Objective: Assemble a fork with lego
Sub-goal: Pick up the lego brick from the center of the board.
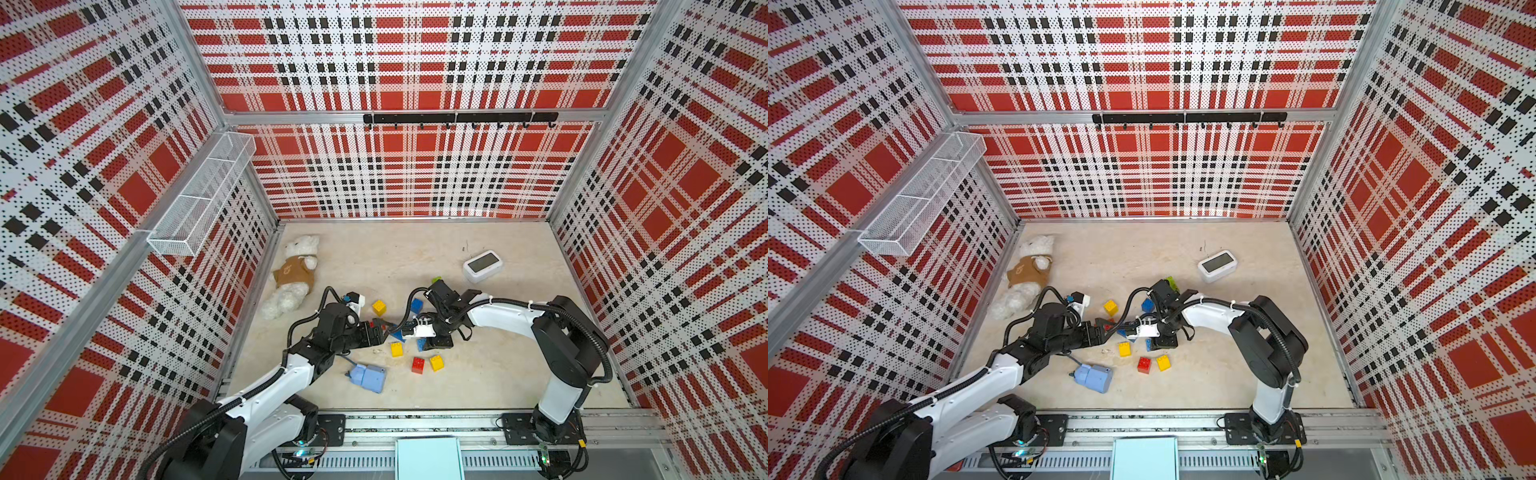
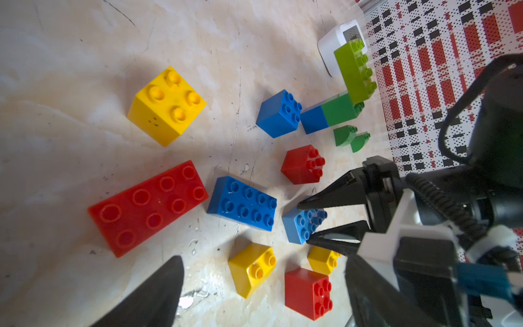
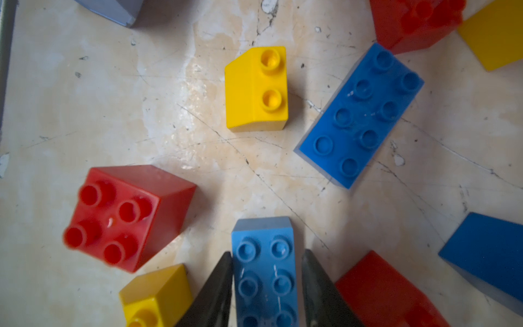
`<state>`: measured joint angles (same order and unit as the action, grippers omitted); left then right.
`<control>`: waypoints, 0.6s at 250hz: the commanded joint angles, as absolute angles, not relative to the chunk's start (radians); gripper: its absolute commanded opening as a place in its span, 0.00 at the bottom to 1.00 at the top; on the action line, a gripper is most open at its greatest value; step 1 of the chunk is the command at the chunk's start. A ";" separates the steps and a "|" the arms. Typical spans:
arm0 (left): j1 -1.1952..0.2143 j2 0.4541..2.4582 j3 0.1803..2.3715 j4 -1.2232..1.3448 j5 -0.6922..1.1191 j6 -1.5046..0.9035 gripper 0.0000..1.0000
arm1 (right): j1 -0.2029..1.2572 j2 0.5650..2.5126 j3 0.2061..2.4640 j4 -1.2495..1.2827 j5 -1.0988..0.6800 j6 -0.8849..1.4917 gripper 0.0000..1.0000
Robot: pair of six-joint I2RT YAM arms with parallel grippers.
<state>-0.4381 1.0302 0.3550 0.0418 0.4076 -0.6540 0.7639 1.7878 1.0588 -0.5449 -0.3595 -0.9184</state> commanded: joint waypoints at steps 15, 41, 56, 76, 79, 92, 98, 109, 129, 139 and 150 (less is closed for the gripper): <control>-0.438 1.037 0.360 0.072 0.408 -0.656 0.91 | 0.768 1.815 1.096 -0.558 -0.353 -0.952 0.44; -0.439 1.038 0.362 0.072 0.410 -0.652 0.91 | 0.770 1.817 1.100 -0.560 -0.353 -0.949 0.42; -0.437 1.037 0.361 0.072 0.408 -0.652 0.91 | 0.770 1.817 1.100 -0.561 -0.357 -0.945 0.41; -0.438 1.037 0.360 0.072 0.407 -0.652 0.91 | 0.771 1.818 1.103 -0.561 -0.356 -0.945 0.38; -0.438 1.036 0.360 0.072 0.407 -0.653 0.91 | 0.770 1.819 1.103 -0.561 -0.355 -0.944 0.38; -0.437 1.035 0.360 0.072 0.404 -0.652 0.91 | 0.770 1.818 1.103 -0.562 -0.357 -0.942 0.36; -0.436 1.034 0.360 0.072 0.402 -0.653 0.91 | 0.772 1.815 1.103 -0.561 -0.359 -0.939 0.36; -0.435 1.034 0.360 0.072 0.399 -0.652 0.91 | 0.771 1.806 1.098 -0.558 -0.364 -0.934 0.35; -0.425 1.033 0.371 0.064 0.396 -0.642 0.91 | 0.771 1.780 1.091 -0.554 -0.370 -0.919 0.33; -0.412 1.037 0.385 0.051 0.396 -0.626 0.91 | 0.771 1.764 1.085 -0.548 -0.370 -0.910 0.32; -0.398 1.041 0.407 0.035 0.399 -0.609 0.91 | 0.772 1.742 1.081 -0.542 -0.370 -0.895 0.32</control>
<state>-0.4290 1.0348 0.3569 0.0429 0.4072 -0.6468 0.7647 1.8000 1.0828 -0.5575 -0.3485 -0.9112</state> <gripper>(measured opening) 0.911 0.345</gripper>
